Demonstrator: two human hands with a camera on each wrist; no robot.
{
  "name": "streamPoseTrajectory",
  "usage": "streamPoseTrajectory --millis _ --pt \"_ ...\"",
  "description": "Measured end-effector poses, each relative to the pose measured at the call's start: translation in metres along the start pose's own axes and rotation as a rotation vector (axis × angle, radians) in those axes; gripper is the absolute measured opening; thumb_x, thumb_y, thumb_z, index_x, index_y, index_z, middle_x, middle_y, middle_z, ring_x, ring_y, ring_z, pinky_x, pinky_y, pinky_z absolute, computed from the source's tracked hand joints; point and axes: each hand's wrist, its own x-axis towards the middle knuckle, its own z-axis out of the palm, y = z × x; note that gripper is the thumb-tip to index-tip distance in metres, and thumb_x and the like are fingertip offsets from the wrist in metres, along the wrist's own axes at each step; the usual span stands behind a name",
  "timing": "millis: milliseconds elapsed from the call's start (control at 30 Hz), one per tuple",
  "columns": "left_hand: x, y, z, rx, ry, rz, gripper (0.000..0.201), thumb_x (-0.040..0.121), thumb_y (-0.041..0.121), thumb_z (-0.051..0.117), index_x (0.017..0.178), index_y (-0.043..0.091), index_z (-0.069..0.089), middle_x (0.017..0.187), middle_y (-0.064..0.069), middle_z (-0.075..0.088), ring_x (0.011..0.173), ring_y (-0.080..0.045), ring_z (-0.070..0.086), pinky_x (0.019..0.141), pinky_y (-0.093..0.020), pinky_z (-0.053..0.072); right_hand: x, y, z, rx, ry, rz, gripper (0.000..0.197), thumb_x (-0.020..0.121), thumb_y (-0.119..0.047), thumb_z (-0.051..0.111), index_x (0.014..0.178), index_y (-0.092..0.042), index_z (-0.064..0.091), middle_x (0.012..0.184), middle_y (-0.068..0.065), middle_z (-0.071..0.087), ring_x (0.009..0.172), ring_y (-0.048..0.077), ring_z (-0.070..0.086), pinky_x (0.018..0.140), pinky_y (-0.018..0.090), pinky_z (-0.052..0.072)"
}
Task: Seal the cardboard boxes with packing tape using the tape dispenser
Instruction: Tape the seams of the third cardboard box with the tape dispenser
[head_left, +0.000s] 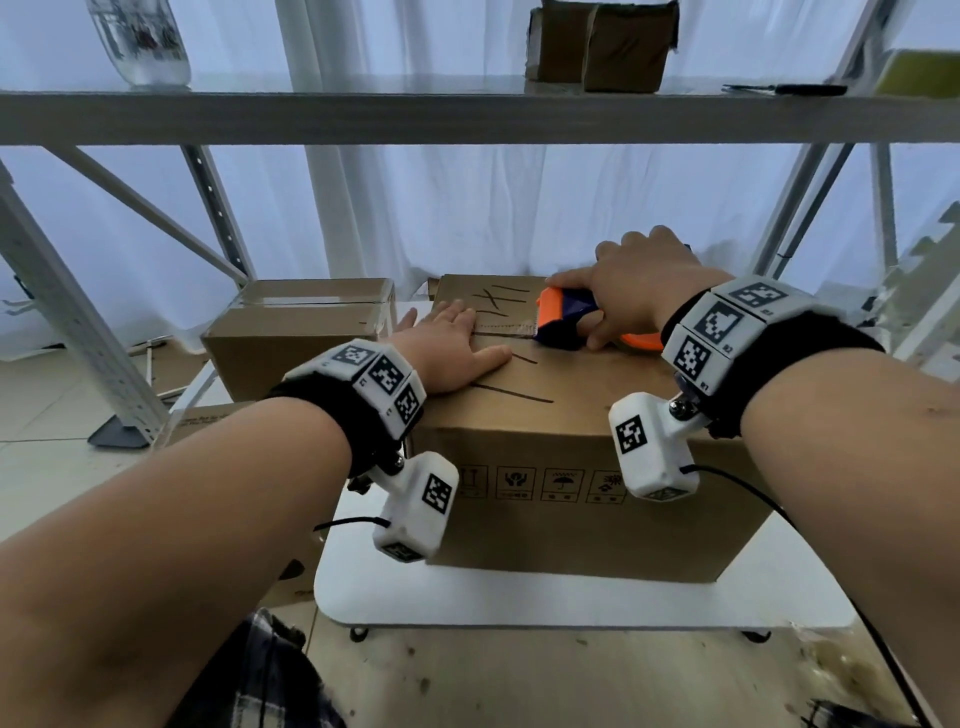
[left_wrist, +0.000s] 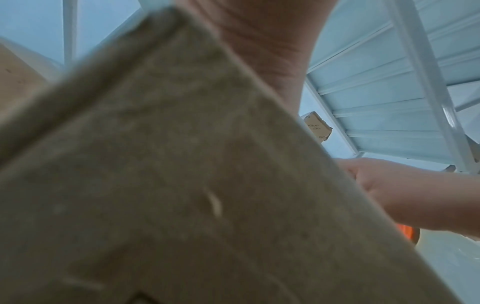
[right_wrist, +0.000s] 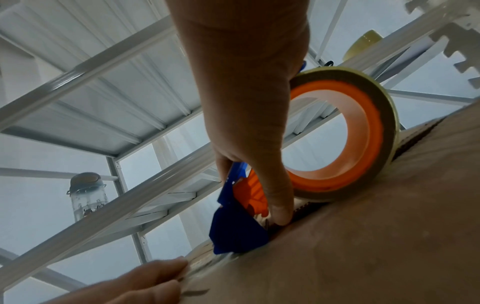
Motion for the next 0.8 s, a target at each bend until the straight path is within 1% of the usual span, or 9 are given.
streamPoseTrajectory --millis 67,100,133,167,233,300,433,600,800 --pt "0.003 0.008 -0.001 -0.023 0.075 0.014 0.073 0.092 0.063 0.033 0.145 0.013 0.026 0.154 -0.006 0.026 0.143 -0.02 0.022 0.118 -0.039 0.009 -0.001 0.0 0.0 0.004 0.005 0.0 0.083 0.078 -0.064 0.061 0.146 -0.049 0.016 0.128 0.003 0.048 0.118 0.026 0.042 0.09 0.039 0.03" --pt "0.004 0.014 -0.003 -0.039 0.089 0.029 0.069 0.092 0.061 0.036 0.142 0.014 0.031 0.15 -0.006 0.033 0.139 -0.021 0.029 0.116 -0.038 0.014 -0.001 0.0 0.0 0.005 0.007 0.0 0.083 0.078 -0.064 0.061 0.146 -0.049 0.016 0.128 0.004 0.047 0.119 0.026 0.042 0.091 0.039 0.03" --pt "0.005 0.02 -0.003 -0.045 0.083 0.052 0.068 0.092 0.061 0.037 0.142 0.014 0.032 0.15 -0.006 0.034 0.138 -0.022 0.03 0.115 -0.038 0.017 -0.001 0.0 0.0 0.004 0.008 0.002 0.083 0.079 -0.064 0.061 0.146 -0.049 0.016 0.129 0.004 0.047 0.119 0.026 0.042 0.091 0.04 0.03" --pt "0.006 0.025 -0.002 -0.036 0.063 0.074 0.071 0.092 0.062 0.035 0.145 0.015 0.028 0.153 -0.004 0.029 0.141 -0.021 0.025 0.116 -0.038 0.014 -0.002 -0.001 0.0 0.002 0.011 0.002 0.082 0.079 -0.064 0.061 0.146 -0.049 0.016 0.129 0.004 0.047 0.119 0.027 0.042 0.091 0.04 0.03" --pt "0.008 0.029 0.001 -0.01 0.03 0.093 0.077 0.092 0.065 0.028 0.151 0.018 0.016 0.159 0.0 0.012 0.147 -0.016 0.008 0.119 -0.04 0.004 -0.002 -0.001 0.0 -0.002 0.025 -0.003 0.081 0.079 -0.064 0.06 0.146 -0.05 0.016 0.128 0.004 0.048 0.119 0.027 0.042 0.091 0.04 0.03" --pt "0.011 0.025 0.004 -0.012 0.033 0.083 0.077 0.092 0.067 0.023 0.152 0.02 0.011 0.16 0.002 0.007 0.147 -0.013 0.001 0.119 -0.041 -0.001 -0.003 -0.001 0.0 0.004 0.036 -0.011 0.08 0.08 -0.063 0.06 0.146 -0.049 0.017 0.127 0.004 0.048 0.118 0.026 0.043 0.09 0.039 0.03" --pt "0.008 0.018 0.006 -0.024 0.02 0.049 0.076 0.091 0.069 0.02 0.152 0.024 0.01 0.16 0.007 0.005 0.147 -0.012 0.0 0.118 -0.046 -0.004 -0.003 -0.001 -0.003 0.014 0.024 -0.04 0.082 0.079 -0.062 0.064 0.146 -0.049 0.018 0.124 0.003 0.049 0.115 0.025 0.044 0.086 0.037 0.028" --pt "0.004 0.01 0.009 -0.054 0.009 0.01 0.074 0.09 0.071 0.019 0.152 0.03 0.009 0.159 0.015 0.002 0.146 -0.009 -0.003 0.115 -0.054 -0.006 -0.004 -0.005 -0.011 0.007 0.015 -0.06 0.083 0.078 -0.06 0.065 0.146 -0.049 0.019 0.126 0.005 0.048 0.117 0.027 0.044 0.088 0.038 0.03" --pt "-0.008 -0.008 0.007 -0.031 0.015 -0.023 0.072 0.091 0.069 0.018 0.152 0.03 0.01 0.159 0.014 0.003 0.146 -0.01 -0.002 0.114 -0.058 -0.006 -0.002 -0.023 -0.021 0.012 0.058 -0.113 0.079 0.08 -0.057 0.065 0.145 -0.049 0.02 0.121 0.006 0.049 0.114 0.028 0.045 0.087 0.039 0.03"
